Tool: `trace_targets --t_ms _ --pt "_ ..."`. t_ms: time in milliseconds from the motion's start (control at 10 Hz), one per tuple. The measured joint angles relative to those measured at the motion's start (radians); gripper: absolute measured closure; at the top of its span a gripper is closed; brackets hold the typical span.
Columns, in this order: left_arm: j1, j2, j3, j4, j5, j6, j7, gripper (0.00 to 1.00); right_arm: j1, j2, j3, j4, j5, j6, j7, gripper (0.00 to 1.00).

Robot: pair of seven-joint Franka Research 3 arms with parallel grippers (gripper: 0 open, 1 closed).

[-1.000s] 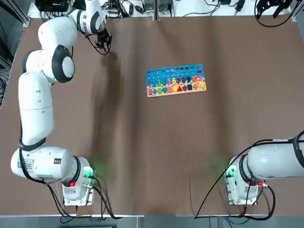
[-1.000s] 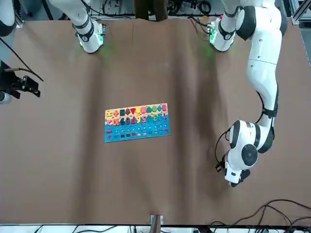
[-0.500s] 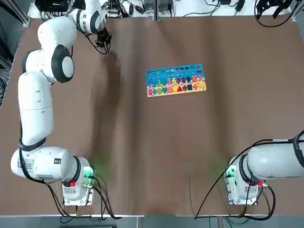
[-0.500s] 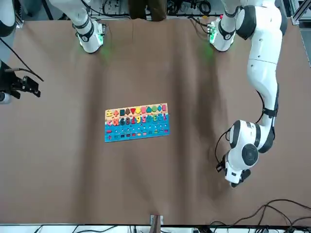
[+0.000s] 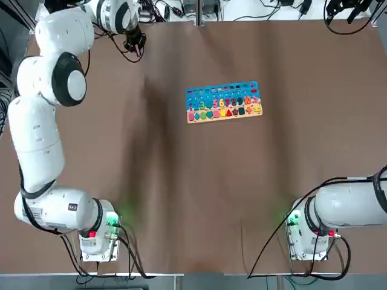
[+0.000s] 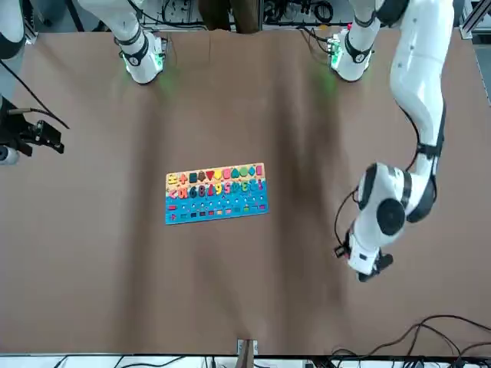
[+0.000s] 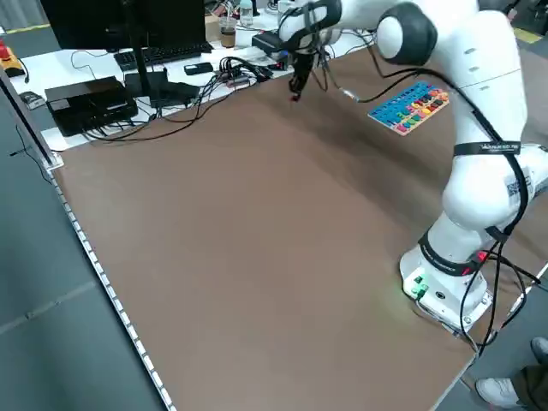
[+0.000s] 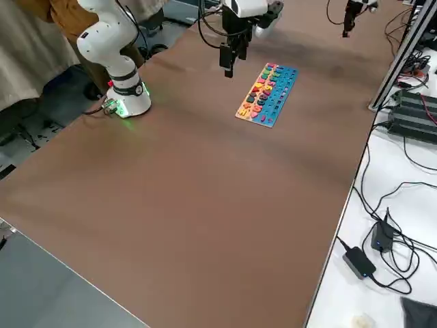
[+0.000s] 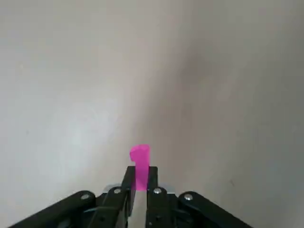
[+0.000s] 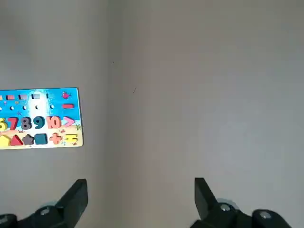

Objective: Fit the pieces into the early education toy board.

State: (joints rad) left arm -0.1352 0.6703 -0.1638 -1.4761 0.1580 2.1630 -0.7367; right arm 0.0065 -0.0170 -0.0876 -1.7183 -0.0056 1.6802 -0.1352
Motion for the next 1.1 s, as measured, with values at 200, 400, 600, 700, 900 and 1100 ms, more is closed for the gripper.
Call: trace_targets --t_ms 200,400,600,700,900,1100 --pt "-0.084 -0.074 -0.001 -0.074 0.000 0.000 -0.096 0.86 0.000 0.000 -0.001 0.001 0.000 0.000 0.000 0.01" --pt "-0.195 -0.081 -0.001 -0.093 0.000 0.004 -0.244 0.86 -0.003 0.000 -0.001 0.001 0.000 0.001 0.000 0.01" --pt "-0.290 -0.079 0.001 -0.116 0.000 0.038 -0.364 0.86 -0.004 0.000 -0.001 0.001 0.000 0.001 0.000 0.01" --pt "-0.330 -0.079 0.001 -0.130 0.000 0.050 -0.397 0.86 -0.004 0.000 -0.001 0.001 0.000 0.001 0.000 0.01" --pt "-0.402 -0.078 0.003 -0.162 0.000 0.056 -0.423 0.86 -0.004 0.000 -0.001 0.001 0.000 0.001 0.000 0.01" --pt "-0.458 -0.079 0.004 -0.202 0.000 0.061 -0.426 0.86 -0.004 0.001 -0.001 0.001 0.000 0.001 0.000 0.01"
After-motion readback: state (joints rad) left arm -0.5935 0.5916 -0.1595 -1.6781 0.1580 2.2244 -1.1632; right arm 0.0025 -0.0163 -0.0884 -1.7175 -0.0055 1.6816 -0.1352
